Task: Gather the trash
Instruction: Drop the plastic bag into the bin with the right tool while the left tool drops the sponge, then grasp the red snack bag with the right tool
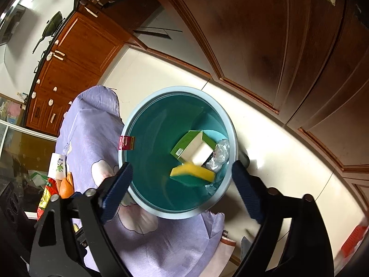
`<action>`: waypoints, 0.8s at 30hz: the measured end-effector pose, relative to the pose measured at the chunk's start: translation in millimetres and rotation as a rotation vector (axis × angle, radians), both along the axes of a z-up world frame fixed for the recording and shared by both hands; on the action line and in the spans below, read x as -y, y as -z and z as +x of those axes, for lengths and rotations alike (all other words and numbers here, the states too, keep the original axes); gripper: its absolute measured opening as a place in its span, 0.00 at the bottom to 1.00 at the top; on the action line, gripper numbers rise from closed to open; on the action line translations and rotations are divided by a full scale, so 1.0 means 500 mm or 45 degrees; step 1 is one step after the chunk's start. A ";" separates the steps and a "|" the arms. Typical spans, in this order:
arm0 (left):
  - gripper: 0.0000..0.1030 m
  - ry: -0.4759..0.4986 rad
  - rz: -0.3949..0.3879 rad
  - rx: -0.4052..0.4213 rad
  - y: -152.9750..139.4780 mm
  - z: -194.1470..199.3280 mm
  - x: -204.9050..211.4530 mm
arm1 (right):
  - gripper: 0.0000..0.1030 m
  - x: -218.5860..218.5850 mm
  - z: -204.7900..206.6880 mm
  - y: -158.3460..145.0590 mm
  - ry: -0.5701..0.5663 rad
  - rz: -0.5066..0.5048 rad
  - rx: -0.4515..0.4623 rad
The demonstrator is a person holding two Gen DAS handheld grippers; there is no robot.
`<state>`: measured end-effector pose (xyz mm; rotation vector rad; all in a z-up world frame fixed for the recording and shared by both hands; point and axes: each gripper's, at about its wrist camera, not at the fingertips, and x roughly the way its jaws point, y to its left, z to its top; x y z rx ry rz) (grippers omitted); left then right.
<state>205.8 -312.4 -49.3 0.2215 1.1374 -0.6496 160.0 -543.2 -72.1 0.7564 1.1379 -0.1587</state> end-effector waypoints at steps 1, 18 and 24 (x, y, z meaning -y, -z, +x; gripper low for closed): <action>0.85 -0.003 0.000 0.002 -0.002 -0.009 -0.009 | 0.83 -0.003 -0.001 -0.002 0.002 -0.002 0.001; 0.85 -0.171 -0.035 0.069 -0.047 -0.048 -0.174 | 0.84 -0.127 0.008 -0.033 -0.115 -0.031 -0.007; 0.85 -0.287 -0.024 0.141 -0.080 -0.056 -0.283 | 0.84 -0.203 0.017 -0.047 -0.185 -0.041 -0.002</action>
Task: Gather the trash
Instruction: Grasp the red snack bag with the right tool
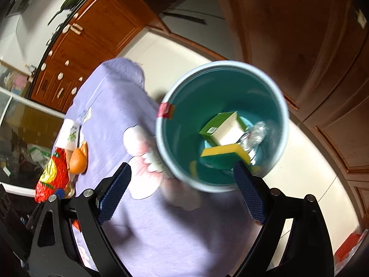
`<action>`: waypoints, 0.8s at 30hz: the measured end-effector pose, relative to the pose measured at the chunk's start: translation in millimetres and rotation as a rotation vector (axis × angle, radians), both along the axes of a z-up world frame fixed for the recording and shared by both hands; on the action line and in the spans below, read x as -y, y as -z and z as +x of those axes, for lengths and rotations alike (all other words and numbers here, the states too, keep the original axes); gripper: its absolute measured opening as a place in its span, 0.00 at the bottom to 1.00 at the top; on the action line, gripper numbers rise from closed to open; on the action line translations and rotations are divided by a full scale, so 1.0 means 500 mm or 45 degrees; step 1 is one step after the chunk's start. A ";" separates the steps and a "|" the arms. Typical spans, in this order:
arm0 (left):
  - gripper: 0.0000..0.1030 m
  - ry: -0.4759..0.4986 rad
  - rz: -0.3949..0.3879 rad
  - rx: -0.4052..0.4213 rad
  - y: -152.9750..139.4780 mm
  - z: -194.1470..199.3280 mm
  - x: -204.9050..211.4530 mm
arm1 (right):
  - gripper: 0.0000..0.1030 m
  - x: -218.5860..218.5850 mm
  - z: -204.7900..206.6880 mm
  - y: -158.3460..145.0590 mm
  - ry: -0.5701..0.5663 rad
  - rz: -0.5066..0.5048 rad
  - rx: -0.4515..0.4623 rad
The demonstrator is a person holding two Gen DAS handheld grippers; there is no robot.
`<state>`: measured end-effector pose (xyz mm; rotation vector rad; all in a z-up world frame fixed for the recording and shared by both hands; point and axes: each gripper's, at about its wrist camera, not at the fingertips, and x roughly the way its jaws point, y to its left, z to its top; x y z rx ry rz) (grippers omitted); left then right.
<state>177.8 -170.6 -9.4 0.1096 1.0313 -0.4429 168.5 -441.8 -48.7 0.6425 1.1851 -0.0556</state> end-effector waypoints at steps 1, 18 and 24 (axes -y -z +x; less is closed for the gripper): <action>0.85 -0.031 -0.005 0.010 -0.006 -0.003 -0.029 | 0.84 -0.016 0.003 -0.002 -0.018 -0.003 -0.002; 0.86 -0.434 -0.119 0.073 -0.015 -0.114 -0.459 | 0.84 -0.399 0.101 -0.084 -0.408 -0.105 0.049; 0.93 -0.542 -0.177 0.070 0.003 -0.113 -0.564 | 0.84 -0.536 0.157 -0.121 -0.509 -0.172 0.098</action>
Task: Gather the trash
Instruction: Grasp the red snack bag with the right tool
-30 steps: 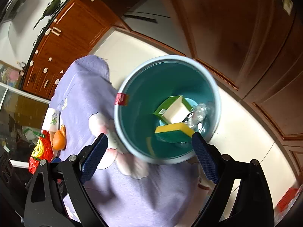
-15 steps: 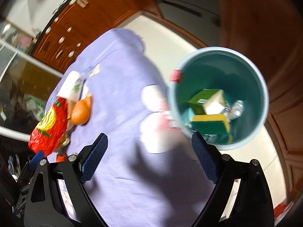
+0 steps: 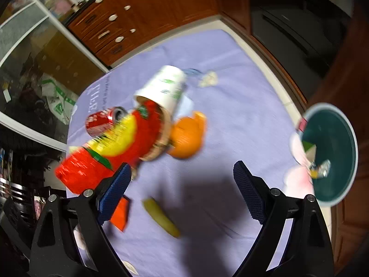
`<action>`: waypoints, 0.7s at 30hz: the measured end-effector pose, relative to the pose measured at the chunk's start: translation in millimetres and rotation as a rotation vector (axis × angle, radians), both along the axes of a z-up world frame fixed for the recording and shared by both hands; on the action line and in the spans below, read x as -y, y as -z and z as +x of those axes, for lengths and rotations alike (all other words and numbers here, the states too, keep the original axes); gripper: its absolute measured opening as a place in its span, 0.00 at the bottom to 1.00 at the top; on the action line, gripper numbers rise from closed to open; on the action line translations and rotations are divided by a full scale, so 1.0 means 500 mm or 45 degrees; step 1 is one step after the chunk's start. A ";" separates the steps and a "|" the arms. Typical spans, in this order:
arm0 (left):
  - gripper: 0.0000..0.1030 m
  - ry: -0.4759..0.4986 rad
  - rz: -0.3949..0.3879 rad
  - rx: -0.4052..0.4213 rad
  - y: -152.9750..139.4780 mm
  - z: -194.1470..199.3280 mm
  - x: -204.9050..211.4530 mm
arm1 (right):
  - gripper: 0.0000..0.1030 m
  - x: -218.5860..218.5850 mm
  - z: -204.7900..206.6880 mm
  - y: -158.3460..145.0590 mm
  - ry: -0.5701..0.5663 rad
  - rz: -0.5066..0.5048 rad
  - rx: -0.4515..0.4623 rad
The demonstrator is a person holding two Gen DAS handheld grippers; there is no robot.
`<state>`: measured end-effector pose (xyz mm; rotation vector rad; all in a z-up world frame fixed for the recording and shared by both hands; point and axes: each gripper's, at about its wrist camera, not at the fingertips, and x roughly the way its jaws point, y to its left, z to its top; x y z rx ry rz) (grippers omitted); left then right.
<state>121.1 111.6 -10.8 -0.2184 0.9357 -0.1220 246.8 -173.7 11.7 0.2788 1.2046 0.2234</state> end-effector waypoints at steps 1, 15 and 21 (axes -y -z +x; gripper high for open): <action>0.93 -0.006 -0.004 -0.001 0.002 0.001 -0.008 | 0.84 -0.021 0.012 -0.005 -0.011 0.001 0.007; 0.93 -0.029 -0.027 -0.065 0.053 0.034 -0.085 | 0.83 -0.163 0.050 0.049 -0.202 -0.067 -0.080; 0.93 0.007 -0.031 -0.062 0.051 0.053 -0.066 | 0.47 -0.113 0.006 0.095 -0.215 -0.029 -0.172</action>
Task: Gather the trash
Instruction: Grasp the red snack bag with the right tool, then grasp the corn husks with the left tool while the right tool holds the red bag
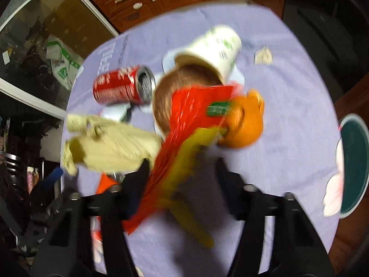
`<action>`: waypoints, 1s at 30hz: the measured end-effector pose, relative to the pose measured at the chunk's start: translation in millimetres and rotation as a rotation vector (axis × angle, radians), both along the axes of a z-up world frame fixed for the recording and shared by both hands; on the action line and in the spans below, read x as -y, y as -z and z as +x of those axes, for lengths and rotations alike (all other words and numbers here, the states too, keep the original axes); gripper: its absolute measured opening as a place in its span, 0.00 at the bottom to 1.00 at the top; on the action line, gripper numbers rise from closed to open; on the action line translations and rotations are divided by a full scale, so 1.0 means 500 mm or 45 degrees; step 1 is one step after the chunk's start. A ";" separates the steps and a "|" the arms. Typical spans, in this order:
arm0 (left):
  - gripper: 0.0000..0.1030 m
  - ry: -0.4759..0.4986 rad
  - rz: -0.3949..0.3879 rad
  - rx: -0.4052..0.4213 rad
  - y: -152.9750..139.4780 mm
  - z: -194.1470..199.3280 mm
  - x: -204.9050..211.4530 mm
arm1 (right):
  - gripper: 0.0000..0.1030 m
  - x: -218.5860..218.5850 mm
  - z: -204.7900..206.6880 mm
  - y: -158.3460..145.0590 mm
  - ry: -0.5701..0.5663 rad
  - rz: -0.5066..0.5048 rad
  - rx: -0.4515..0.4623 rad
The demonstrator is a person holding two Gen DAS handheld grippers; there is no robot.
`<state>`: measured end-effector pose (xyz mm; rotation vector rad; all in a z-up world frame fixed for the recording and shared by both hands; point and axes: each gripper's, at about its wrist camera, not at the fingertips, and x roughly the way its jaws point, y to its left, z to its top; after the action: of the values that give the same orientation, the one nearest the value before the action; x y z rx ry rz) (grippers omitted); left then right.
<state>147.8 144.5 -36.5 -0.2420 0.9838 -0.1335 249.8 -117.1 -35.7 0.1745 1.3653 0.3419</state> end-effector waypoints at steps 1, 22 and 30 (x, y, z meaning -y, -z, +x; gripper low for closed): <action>0.93 0.010 0.005 0.001 -0.001 0.004 0.007 | 0.44 0.006 -0.004 0.009 -0.003 0.011 -0.020; 0.24 0.314 0.111 -0.050 0.010 0.083 0.168 | 0.04 0.098 -0.053 -0.002 -0.022 0.055 0.077; 0.28 0.382 -0.012 -0.201 0.055 -0.023 0.231 | 0.04 0.136 -0.074 -0.004 0.010 0.097 0.085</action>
<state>136.3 29.3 -63.9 -0.1132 1.1730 -0.3977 212.9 -185.3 -33.7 0.2300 1.2860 0.3902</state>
